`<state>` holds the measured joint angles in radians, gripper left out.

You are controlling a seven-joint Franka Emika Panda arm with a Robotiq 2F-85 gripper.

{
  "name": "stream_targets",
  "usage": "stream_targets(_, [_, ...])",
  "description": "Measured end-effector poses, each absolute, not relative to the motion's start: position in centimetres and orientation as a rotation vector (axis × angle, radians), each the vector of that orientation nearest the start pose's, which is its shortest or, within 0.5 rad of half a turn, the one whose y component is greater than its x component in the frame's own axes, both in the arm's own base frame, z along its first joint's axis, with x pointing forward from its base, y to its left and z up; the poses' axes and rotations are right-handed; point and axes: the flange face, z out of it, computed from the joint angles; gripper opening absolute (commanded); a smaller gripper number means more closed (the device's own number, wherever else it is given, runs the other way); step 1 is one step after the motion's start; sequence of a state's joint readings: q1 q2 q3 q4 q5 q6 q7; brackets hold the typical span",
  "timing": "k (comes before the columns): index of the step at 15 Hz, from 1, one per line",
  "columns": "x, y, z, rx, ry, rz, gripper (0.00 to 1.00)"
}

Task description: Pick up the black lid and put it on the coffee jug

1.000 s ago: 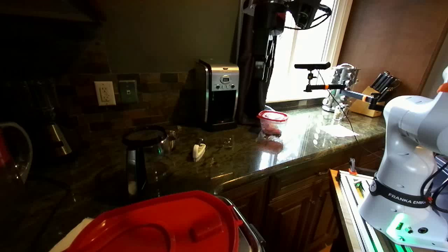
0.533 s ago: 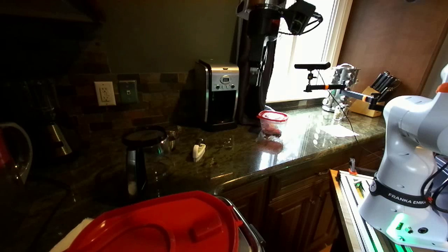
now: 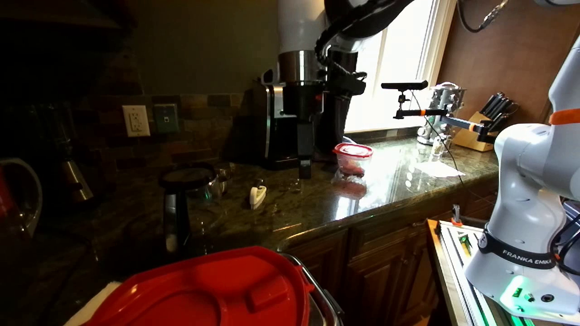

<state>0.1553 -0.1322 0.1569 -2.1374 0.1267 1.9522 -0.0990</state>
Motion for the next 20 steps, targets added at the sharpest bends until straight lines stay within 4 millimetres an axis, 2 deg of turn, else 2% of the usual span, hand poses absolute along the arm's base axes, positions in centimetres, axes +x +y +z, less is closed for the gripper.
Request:
stream_targets(5, [48.6,16.8,45.6,-2.996,-0.567,0.092,1.00])
stream_targets(7, [49.5,17.1,44.8,-2.971,-0.666,0.049,1.00])
stream_targets(10, [51.3,18.8,40.8,-2.905,-0.876,0.035,1.00])
stream_targets(14, [52.9,22.7,35.1,-2.833,-1.103,0.091,1.00])
stream_targets(17, [53.5,24.7,33.9,-2.790,-1.170,0.101,1.00])
stream_targets(20, [53.8,24.7,34.0,-2.792,-1.185,0.094,1.00])
